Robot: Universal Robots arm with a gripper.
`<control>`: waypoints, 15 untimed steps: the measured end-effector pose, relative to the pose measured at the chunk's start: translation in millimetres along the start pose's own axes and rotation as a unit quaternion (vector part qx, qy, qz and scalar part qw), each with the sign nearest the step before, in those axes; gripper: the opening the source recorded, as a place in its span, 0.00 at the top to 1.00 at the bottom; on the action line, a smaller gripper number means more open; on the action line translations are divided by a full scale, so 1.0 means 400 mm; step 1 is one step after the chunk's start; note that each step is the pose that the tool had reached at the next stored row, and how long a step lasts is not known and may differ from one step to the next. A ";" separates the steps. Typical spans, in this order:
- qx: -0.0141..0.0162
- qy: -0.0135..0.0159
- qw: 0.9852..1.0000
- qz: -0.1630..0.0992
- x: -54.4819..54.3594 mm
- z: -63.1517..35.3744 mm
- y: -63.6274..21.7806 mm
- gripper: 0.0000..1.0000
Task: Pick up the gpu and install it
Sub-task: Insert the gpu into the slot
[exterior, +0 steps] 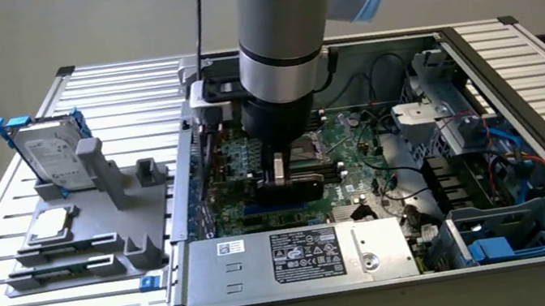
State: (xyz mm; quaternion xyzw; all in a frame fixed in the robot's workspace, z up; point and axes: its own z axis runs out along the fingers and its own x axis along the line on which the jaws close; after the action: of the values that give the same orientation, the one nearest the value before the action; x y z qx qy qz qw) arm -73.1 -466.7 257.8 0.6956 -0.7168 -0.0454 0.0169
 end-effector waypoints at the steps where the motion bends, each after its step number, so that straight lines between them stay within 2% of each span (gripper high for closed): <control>1: 0.000 0.000 1.000 0.000 0.000 0.000 -0.001 0.74; 7: -0.002 0.000 1.000 0.000 0.001 0.000 -0.003 0.74; 15: -0.003 0.002 1.000 0.000 0.004 0.000 -0.003 0.74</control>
State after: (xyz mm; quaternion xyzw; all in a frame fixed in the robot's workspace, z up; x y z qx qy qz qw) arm -72.1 -468.2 257.6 0.6955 -0.7168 -0.0460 0.0200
